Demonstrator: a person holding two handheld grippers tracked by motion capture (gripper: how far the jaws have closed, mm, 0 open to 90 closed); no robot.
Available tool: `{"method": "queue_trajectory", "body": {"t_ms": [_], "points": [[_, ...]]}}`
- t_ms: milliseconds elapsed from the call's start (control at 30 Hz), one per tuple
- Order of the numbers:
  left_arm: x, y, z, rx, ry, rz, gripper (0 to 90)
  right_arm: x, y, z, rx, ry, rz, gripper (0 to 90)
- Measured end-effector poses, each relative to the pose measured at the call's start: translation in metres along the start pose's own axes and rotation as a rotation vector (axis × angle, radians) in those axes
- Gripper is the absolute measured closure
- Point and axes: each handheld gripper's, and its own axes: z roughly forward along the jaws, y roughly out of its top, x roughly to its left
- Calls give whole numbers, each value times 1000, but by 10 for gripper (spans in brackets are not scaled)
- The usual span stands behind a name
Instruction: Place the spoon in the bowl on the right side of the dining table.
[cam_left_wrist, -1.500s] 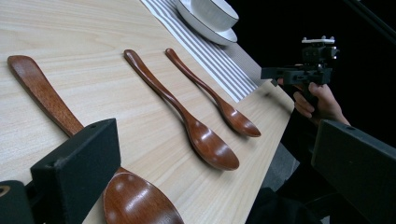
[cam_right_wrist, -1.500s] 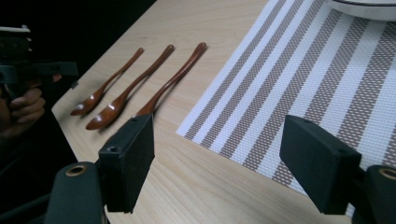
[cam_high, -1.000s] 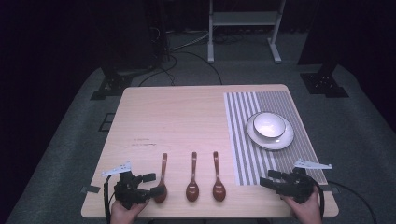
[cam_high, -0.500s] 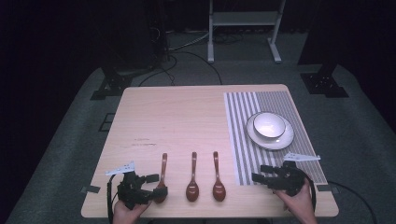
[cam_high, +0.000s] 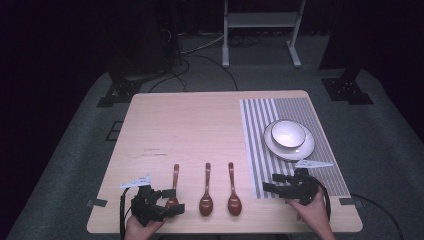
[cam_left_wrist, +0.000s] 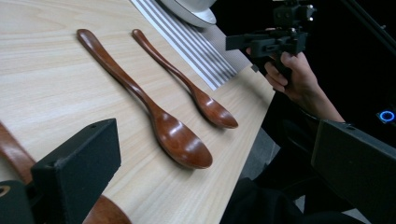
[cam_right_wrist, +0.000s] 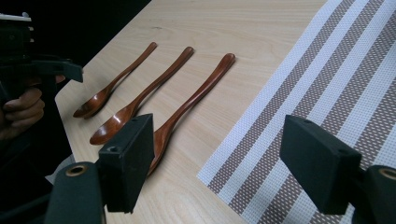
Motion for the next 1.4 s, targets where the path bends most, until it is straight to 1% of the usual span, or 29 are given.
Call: {"method": "queue_trajectory", "body": {"t_ms": [67,400,433,533,567,800,833,900,1000,1100,1400], "points": [[-3,0,4,6,-11,0,18,0,2,2,5,1,-1,252],[-8,1,15,28,-41,4,18,1,8,8,15,2,-10,252],[-9,1,17,35,-49,7,18,2,9,9,18,2,-13,252],[-11,2,19,40,-55,4,18,2,10,10,20,1,-15,252],[-12,2,22,44,-63,4,18,3,12,12,22,3,-17,252],[-14,2,28,61,-84,6,18,4,15,15,26,4,-23,252],[-15,2,29,60,-89,1,18,4,15,16,27,6,-22,252],[-17,2,32,71,-96,2,18,4,17,18,31,9,-24,252],[-18,2,34,77,-101,3,19,4,18,19,35,7,-27,252],[-19,1,36,85,-114,-3,18,5,19,20,36,7,-28,252],[-20,1,42,99,-130,-11,30,6,21,24,41,8,-33,252]]}}
